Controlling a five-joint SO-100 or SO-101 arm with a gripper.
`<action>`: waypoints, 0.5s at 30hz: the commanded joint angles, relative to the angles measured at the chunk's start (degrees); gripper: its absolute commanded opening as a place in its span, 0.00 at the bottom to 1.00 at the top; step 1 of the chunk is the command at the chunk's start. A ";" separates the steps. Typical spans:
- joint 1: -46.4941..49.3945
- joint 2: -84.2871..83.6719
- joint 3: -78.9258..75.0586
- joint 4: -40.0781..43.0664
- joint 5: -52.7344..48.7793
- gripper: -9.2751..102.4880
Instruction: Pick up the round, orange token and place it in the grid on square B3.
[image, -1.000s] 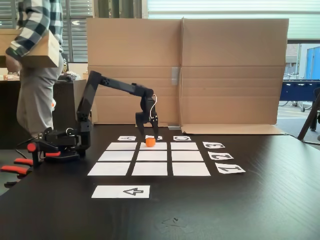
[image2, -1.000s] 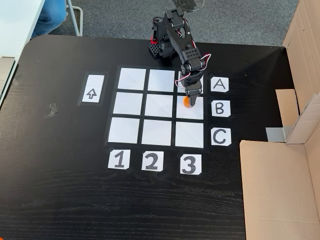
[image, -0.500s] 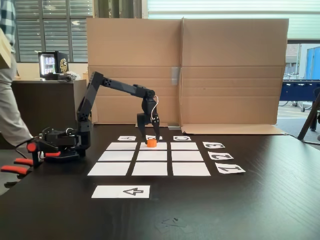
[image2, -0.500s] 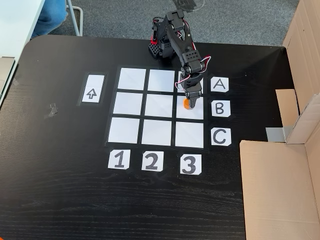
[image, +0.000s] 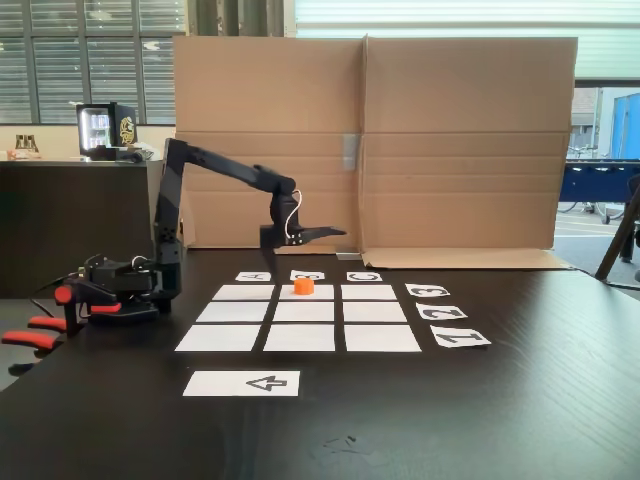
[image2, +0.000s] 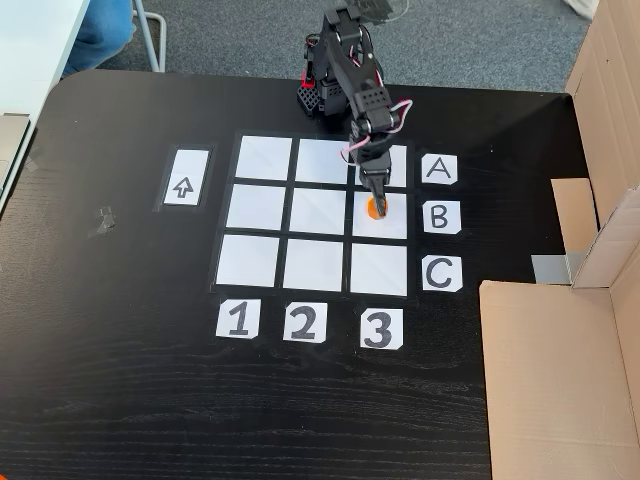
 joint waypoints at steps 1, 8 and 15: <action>1.05 12.83 11.07 -5.63 -0.88 0.93; 11.51 42.63 29.53 -11.07 -2.46 0.92; 38.14 70.49 39.73 -11.43 -14.77 0.83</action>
